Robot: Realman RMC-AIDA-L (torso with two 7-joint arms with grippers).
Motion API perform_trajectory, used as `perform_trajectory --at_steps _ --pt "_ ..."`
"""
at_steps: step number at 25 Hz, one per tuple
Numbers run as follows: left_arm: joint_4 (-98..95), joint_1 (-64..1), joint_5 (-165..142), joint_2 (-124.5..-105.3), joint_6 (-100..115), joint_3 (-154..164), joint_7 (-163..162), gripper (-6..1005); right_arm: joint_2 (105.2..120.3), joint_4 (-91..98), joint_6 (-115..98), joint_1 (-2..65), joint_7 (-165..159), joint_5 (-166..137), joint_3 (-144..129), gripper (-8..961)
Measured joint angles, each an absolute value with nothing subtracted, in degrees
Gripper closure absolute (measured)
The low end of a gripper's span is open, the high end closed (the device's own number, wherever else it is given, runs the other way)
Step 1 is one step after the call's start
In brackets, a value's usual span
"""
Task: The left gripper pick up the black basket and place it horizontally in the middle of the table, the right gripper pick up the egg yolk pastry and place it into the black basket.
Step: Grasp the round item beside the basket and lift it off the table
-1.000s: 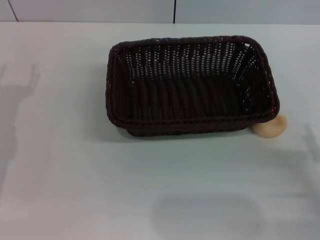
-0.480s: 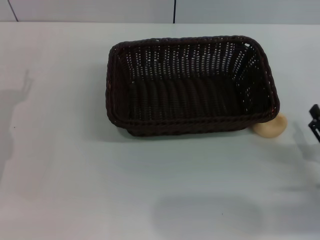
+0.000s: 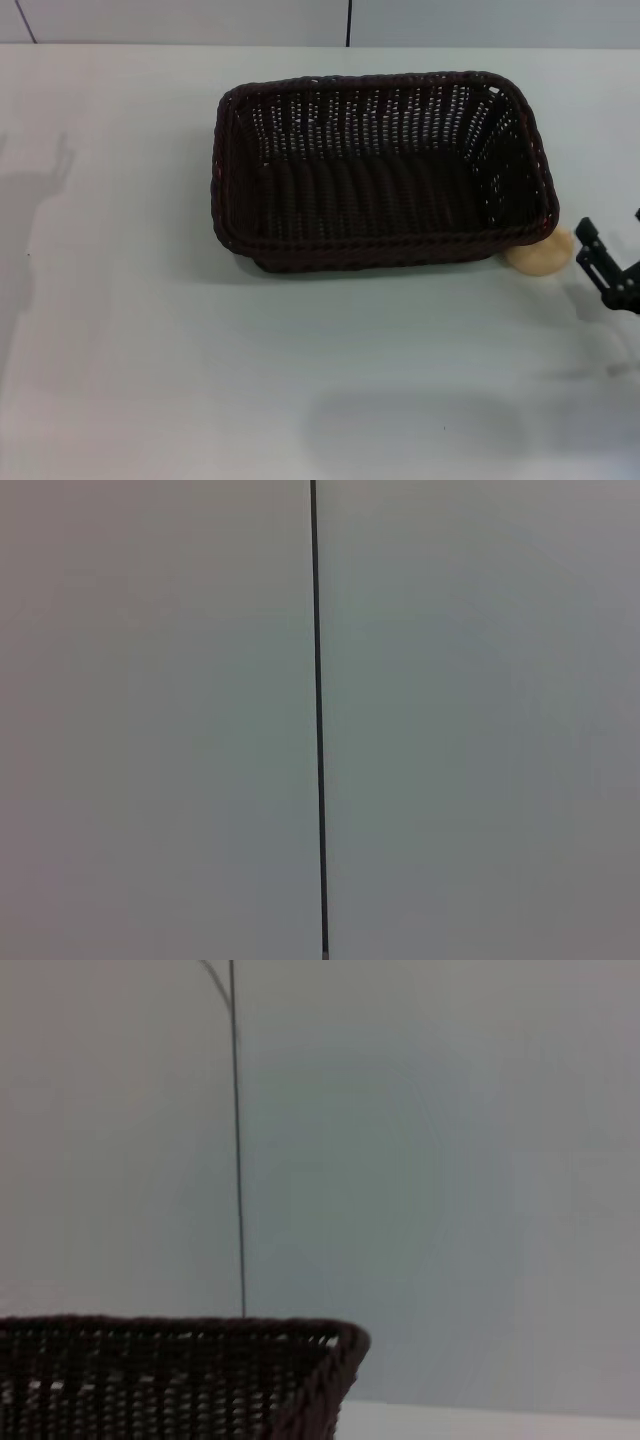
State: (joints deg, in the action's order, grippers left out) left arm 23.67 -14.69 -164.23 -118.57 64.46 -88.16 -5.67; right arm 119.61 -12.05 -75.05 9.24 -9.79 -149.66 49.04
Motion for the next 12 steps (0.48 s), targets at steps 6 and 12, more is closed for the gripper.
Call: perform_trajectory --at_steps 6,12 --pt "23.7 -14.8 -164.2 -118.56 64.7 -88.0 -5.7 213 119.64 -13.1 -70.6 10.7 -9.8 -149.7 47.8 215" --pt "23.7 -14.8 -164.3 -118.56 64.8 -88.0 -5.7 213 119.60 -13.6 -68.8 11.4 -9.7 -149.7 46.9 227"
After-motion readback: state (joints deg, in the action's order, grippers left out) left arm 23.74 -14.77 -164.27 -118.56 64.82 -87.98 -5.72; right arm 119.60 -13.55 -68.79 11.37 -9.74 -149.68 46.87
